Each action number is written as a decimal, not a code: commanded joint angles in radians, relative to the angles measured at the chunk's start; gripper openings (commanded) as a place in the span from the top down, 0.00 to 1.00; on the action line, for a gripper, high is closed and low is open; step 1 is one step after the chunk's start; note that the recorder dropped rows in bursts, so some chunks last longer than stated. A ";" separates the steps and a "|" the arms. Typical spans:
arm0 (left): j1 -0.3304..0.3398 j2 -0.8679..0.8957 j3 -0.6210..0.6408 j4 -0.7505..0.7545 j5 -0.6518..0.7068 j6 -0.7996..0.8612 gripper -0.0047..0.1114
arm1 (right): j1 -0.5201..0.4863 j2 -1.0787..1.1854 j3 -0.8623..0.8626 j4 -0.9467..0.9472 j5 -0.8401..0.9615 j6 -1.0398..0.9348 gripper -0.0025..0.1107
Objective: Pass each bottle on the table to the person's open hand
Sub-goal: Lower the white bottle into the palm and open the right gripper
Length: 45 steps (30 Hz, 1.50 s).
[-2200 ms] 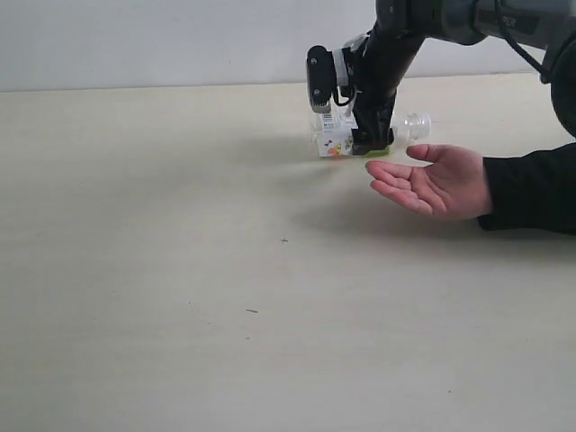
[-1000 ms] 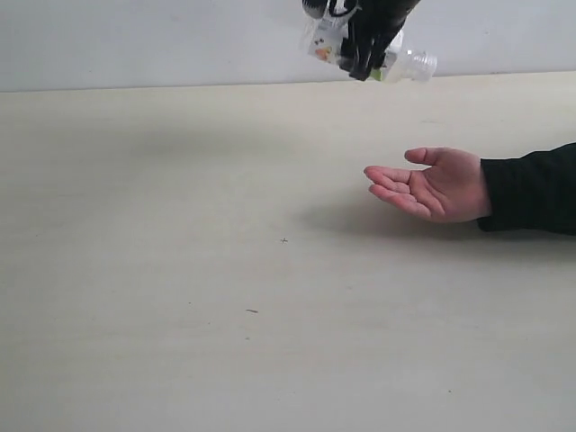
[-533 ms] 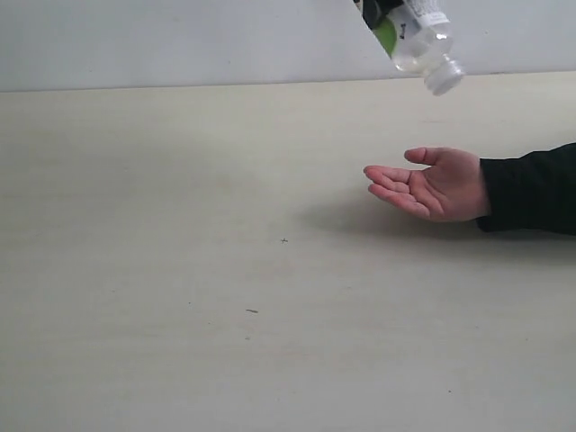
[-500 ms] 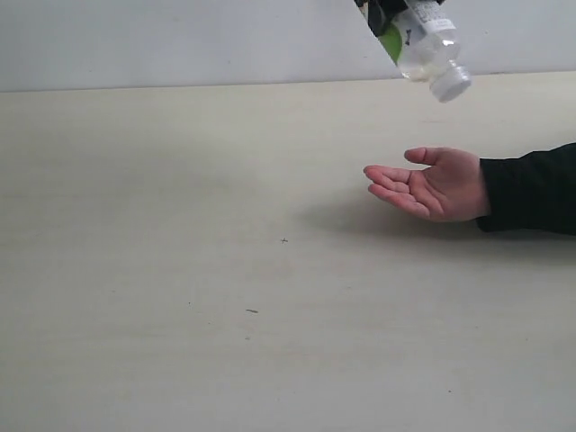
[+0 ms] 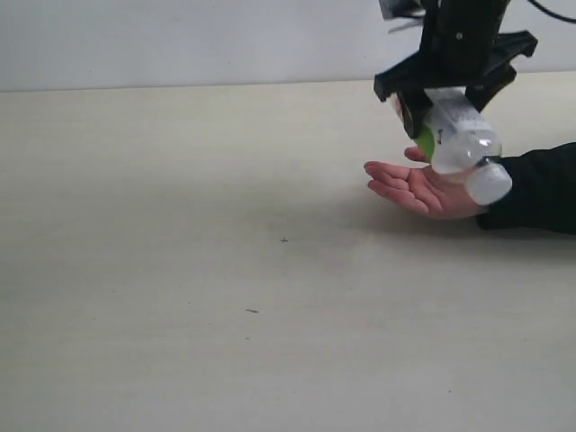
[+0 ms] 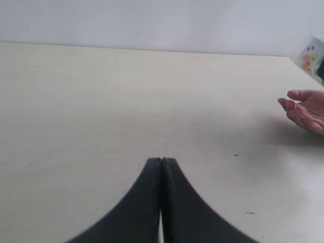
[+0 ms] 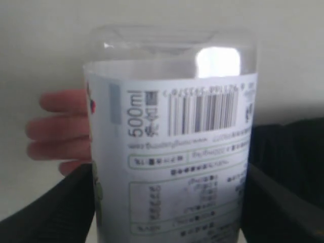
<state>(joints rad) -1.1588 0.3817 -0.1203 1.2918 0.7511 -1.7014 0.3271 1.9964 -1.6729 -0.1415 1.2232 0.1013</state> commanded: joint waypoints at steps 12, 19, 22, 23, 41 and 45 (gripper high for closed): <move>0.003 -0.008 0.003 0.003 0.002 0.001 0.96 | -0.002 -0.006 0.151 -0.008 -0.144 0.110 0.98; 0.003 -0.008 0.003 0.003 0.002 0.001 0.96 | -0.002 -0.006 0.151 -0.008 -0.201 0.112 0.93; 0.003 -0.008 0.003 0.003 0.002 0.001 0.96 | -0.002 -0.006 0.151 -0.008 -0.201 0.110 0.83; 0.003 -0.008 0.003 0.003 0.002 0.001 0.96 | -0.002 -0.006 0.151 -0.008 -0.198 0.109 0.78; 0.003 -0.008 0.003 0.003 0.002 0.001 0.96 | -0.002 -0.008 0.151 -0.033 -0.206 0.102 0.31; 0.003 -0.008 0.003 0.003 0.002 0.001 0.96 | -0.002 -0.076 0.151 -0.065 -0.219 0.102 0.31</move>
<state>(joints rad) -1.1588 0.3817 -0.1203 1.2918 0.7511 -1.7014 0.3271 1.9663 -1.5251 -0.1840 1.0187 0.2062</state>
